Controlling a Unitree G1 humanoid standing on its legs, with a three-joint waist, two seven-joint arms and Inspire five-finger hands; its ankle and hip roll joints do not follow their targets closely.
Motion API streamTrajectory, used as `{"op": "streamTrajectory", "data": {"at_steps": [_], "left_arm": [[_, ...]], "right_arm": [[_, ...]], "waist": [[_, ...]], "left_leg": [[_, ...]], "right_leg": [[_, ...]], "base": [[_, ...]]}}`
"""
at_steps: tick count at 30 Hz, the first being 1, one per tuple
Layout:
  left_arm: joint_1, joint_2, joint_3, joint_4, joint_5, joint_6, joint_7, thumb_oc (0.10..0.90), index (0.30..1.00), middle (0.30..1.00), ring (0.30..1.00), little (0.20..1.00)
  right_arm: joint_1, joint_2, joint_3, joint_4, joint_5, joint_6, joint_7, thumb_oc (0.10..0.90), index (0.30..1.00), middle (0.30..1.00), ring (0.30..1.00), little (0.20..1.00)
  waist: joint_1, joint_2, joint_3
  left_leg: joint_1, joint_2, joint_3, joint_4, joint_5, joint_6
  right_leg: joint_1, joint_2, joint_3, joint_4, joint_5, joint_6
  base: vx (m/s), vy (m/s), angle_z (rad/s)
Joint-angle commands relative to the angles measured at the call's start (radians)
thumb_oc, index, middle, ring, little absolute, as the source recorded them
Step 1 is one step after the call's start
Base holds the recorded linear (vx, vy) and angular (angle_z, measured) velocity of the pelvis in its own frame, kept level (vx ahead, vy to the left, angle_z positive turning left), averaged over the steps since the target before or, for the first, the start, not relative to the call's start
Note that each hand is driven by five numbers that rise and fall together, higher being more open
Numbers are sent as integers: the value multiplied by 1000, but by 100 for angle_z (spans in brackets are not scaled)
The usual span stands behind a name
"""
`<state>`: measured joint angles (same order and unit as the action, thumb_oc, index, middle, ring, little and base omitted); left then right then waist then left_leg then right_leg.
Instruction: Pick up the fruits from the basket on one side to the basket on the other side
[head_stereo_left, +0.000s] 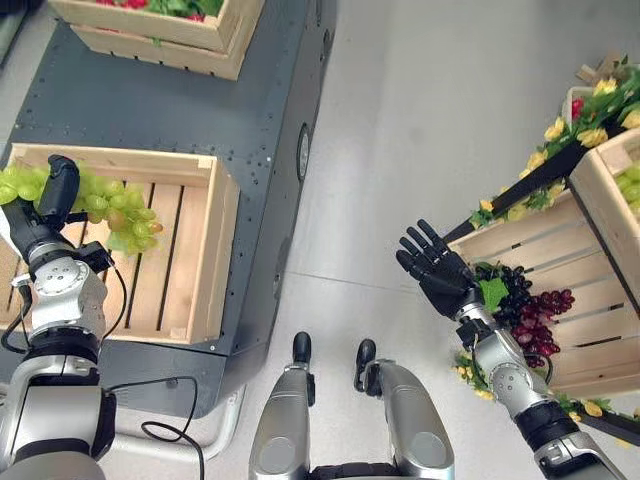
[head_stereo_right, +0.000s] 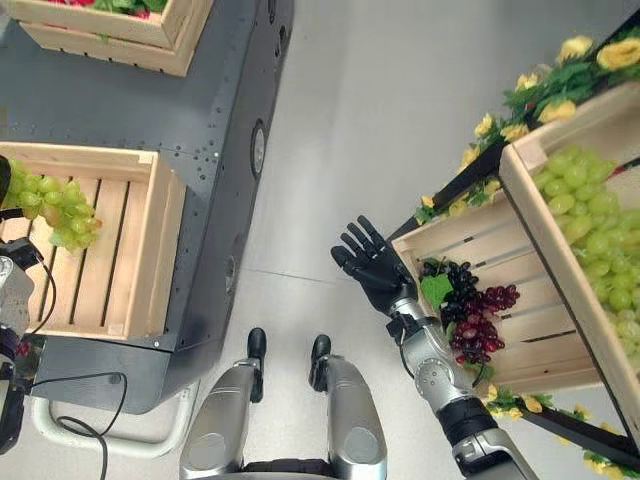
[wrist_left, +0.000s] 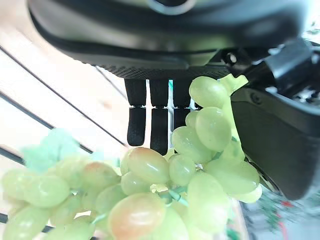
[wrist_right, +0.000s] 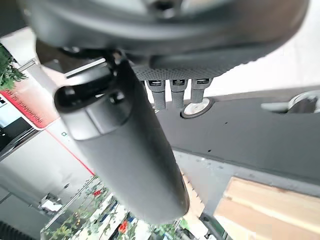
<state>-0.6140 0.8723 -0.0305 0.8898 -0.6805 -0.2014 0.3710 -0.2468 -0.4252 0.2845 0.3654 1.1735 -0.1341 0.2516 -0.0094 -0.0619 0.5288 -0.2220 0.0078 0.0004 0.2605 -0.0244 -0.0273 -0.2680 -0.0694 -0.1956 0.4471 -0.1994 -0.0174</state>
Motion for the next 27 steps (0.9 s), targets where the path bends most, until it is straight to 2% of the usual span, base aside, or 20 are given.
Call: {"op": "streamTrajectory", "data": {"at_steps": [1,5,7,12,16,18,23,27], "left_arm": [[17,13,54,-109,49,-203,6,400,300,300,300,300],[31,4,32,-163,129,-211,6,400,300,300,300,300],[34,8,28,-178,129,-220,-20,400,300,300,300,300],[30,12,2,-234,152,-212,-94,400,300,300,300,300],[24,20,-14,-292,167,-220,-137,400,300,300,300,300],[-12,27,-47,-328,169,-212,-162,400,300,300,300,300],[-114,4,-123,-346,161,-237,-201,400,300,300,300,300],[-189,-35,-182,-377,177,-244,-222,400,300,300,300,300]], "right_arm": [[17,-15,-54,-80,-39,-42,35,800,900,900,900,900],[19,-22,-62,-96,-62,-4,62,800,900,900,900,900],[9,-20,-54,-99,-71,-7,75,800,900,900,900,900],[-6,-11,-27,-118,-127,-34,58,800,900,900,900,900],[-26,-45,-16,-148,-281,-105,58,800,900,900,900,900],[-76,-93,-13,-177,-370,-133,12,800,900,900,900,900],[-182,-138,-15,-171,-461,-151,-53,800,900,900,900,900],[-273,-131,2,-172,-439,-169,-40,800,900,900,900,900]], "waist": [[-5,80,-186],[-1,84,-221],[3,88,-237],[9,93,-294],[15,96,-341],[16,95,-369],[11,94,-405],[10,89,-427]], "left_leg": [[78,-83,-19,-78,-46,33],[127,-88,-27,-93,-59,37],[145,-90,-29,-93,-66,40],[199,-90,-40,-130,-65,47],[245,-89,-63,-196,-42,46],[268,-90,-81,-247,-23,43],[295,-90,-97,-314,3,38],[299,-94,-107,-348,15,35]], "right_leg": [[131,-3,13,-177,29,11],[190,1,11,-220,37,15],[211,2,11,-228,38,17],[263,5,22,-262,56,28],[304,14,36,-316,87,39],[322,22,46,-353,107,46],[343,32,60,-414,140,55],[354,40,76,-481,178,60]], "base": [[37,-15,2],[3,-17,0],[3,-33,-4],[47,-45,0],[57,-45,-1],[21,-65,3],[9,-57,1],[-25,-76,0]]}}
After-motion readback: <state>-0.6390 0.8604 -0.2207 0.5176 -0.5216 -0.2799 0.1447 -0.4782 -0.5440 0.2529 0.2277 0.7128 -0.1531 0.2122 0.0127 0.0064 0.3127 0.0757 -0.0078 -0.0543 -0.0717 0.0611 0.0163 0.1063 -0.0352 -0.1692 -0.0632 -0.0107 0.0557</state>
